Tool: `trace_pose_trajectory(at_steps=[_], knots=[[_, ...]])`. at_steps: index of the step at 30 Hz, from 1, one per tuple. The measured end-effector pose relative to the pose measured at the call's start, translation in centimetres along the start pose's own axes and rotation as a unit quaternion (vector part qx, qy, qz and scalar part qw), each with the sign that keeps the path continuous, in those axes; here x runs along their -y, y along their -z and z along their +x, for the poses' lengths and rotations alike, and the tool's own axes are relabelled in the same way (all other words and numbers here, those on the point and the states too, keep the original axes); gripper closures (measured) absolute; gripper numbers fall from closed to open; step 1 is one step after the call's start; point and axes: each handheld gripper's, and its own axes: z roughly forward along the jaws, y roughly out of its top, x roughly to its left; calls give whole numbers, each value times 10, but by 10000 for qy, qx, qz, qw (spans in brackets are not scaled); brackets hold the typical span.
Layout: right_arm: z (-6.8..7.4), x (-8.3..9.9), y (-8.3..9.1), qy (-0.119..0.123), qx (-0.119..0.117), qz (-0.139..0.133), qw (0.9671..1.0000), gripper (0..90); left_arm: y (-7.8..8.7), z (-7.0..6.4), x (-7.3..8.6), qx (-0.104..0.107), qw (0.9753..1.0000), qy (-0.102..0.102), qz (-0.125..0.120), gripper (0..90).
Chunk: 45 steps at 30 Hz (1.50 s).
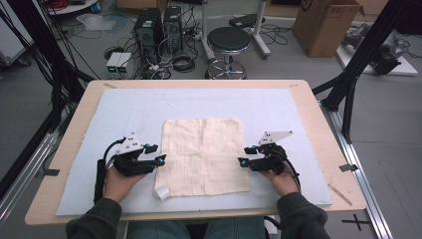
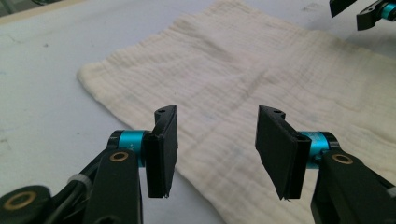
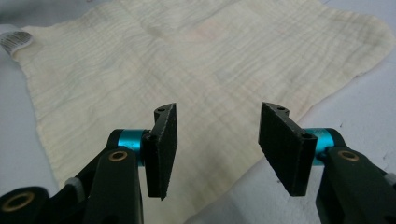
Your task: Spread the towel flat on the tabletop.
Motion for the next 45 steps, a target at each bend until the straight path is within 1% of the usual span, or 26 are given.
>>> trace_pose_trajectory(at_steps=[4,5,7,10,13,25,26,33,35,37,42,45], knots=[[3,2,5,-52,-33,-121,9999,443,5,-1,2,29,10000,59,-69,481],[3,2,7,-61,-40,-158,9998,441,6,-2,3,21,10000,45,-59,481],[3,3,10,-91,-18,-225,9997,432,7,-2,3,16,10000,25,-82,479],[1,3,12,-121,38,-317,9994,419,7,0,3,9,9999,66,-107,471],[-1,4,13,-175,86,-316,9993,408,7,1,4,17,9999,43,-109,465],[-2,4,12,-172,181,-377,9990,357,9,3,3,1,9998,85,-189,441],[-2,4,13,-174,194,-375,9990,351,9,3,3,7,9997,116,-199,439],[-3,4,12,-201,237,-420,9986,314,10,4,2,2,9997,125,-207,423],[-3,3,12,-182,246,-419,9987,310,10,4,2,-11,9997,110,-199,418],[-3,3,12,-183,249,-420,9986,309,10,4,2,-18,9996,149,-222,406],[-3,2,13,-206,271,-428,9985,304,10,5,2,-13,9997,148,-200,392],[-4,1,13,-208,277,-470,9983,300,9,5,2,-15,9996,182,-199,378]])
